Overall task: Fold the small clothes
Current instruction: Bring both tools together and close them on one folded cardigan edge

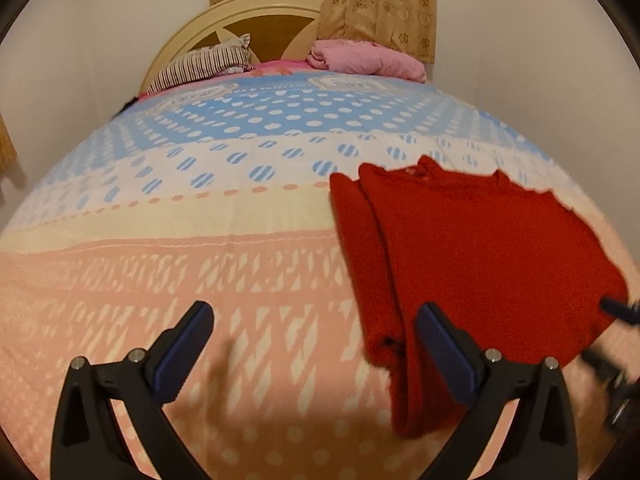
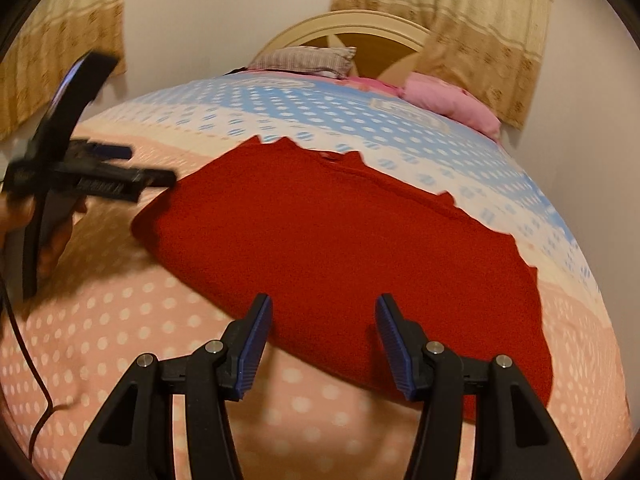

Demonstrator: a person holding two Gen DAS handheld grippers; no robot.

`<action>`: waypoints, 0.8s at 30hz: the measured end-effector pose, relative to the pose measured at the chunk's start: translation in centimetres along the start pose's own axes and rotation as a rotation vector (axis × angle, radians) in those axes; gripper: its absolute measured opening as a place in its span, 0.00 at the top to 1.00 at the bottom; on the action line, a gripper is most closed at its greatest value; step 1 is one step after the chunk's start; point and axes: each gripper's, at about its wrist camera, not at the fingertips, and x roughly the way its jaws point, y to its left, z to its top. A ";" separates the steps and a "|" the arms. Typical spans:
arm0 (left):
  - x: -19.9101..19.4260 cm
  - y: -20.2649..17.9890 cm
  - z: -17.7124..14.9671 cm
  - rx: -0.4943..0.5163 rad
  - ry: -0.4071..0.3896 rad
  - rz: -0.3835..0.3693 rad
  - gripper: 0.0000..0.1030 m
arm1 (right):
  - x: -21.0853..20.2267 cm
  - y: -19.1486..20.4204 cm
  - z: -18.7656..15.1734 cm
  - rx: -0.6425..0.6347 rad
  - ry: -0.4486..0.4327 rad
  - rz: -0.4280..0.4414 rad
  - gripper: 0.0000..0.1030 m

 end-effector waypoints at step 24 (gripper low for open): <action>7.3 -0.4 3.3 -0.110 0.127 -0.260 0.17 | 2.3 10.6 2.4 -0.232 -0.034 0.033 0.47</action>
